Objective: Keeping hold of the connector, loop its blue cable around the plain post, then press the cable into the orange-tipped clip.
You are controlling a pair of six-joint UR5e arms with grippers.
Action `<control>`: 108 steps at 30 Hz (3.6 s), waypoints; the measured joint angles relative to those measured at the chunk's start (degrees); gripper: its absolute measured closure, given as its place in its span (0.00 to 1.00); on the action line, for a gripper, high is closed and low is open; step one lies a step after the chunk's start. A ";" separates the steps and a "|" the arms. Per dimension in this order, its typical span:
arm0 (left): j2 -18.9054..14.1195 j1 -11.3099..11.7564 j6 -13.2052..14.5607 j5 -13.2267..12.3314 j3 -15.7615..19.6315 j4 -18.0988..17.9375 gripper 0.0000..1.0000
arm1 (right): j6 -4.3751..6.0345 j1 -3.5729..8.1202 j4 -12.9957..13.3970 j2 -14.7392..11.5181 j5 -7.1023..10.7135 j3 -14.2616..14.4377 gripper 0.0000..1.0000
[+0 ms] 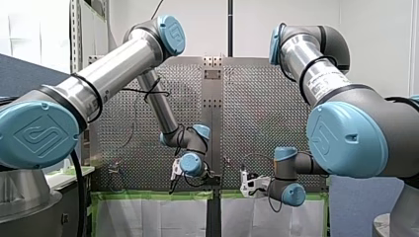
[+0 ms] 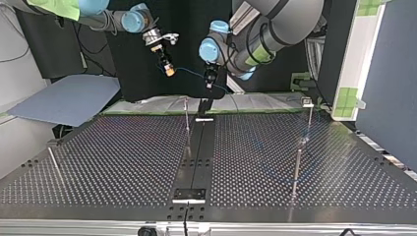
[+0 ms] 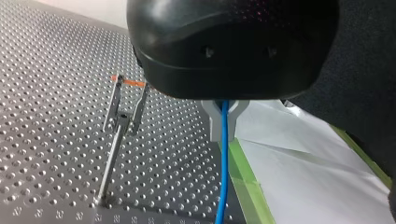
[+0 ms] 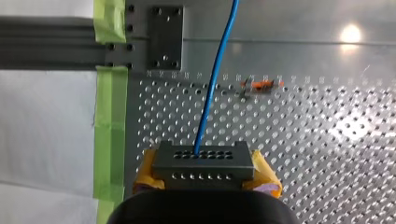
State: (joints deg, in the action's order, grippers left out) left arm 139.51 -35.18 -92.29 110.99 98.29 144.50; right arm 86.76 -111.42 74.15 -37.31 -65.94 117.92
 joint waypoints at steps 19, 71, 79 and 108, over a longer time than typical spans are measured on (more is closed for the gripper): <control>0.00 -2.52 1.06 1.86 -0.01 -2.64 1.00 | 0.05 0.72 -1.88 -0.01 -1.04 -1.64 1.00; -7.51 -4.01 1.04 5.22 -2.46 14.81 0.00 | -1.33 0.87 -8.46 0.07 -0.27 -6.96 1.00; -11.37 -4.86 -2.11 4.65 -5.09 19.21 0.00 | -1.81 0.50 -8.76 0.09 0.00 -6.97 1.00; -12.90 1.53 7.33 14.72 -21.11 35.29 0.00 | -2.46 -0.23 -9.25 0.23 0.01 -6.97 1.00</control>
State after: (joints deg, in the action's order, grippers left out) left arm 126.61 -33.65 -84.96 125.70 77.17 179.78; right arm 84.30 -111.64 64.90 -37.07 -65.93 110.95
